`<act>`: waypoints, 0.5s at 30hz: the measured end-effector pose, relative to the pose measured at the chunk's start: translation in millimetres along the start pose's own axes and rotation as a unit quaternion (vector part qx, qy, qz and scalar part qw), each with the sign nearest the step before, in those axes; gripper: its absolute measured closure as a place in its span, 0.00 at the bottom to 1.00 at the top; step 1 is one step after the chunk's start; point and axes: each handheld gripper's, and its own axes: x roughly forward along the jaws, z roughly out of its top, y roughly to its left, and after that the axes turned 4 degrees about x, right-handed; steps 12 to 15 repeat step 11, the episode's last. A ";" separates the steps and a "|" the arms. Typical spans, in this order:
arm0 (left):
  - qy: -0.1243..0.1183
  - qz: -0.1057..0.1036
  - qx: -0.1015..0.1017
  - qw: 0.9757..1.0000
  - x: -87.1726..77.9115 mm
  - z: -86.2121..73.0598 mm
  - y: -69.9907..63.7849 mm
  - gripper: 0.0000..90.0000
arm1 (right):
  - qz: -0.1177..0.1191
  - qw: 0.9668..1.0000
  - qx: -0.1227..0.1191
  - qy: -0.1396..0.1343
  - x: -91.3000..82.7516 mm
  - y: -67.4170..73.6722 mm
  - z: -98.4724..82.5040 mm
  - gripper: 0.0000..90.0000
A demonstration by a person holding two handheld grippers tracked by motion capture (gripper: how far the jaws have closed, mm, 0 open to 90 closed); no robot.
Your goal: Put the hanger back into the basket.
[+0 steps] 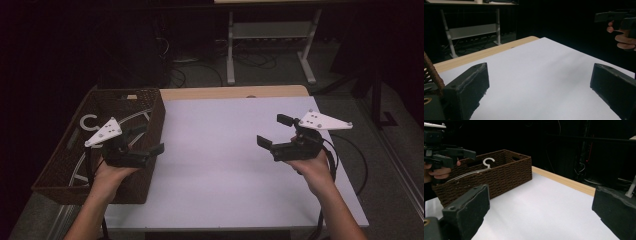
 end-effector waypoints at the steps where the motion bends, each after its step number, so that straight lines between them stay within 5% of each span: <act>1: -0.001 -0.001 -0.003 1.000 0.2 -0.4 0.0 0.02 | 0.000 1.000 0.002 -0.001 -0.4 0.2 -0.1 0.01; 15: -0.003 -0.005 -0.002 1.000 -0.1 -0.1 0.2 0.02 | -0.001 1.000 0.001 -0.003 -1.6 -0.1 -0.6 0.01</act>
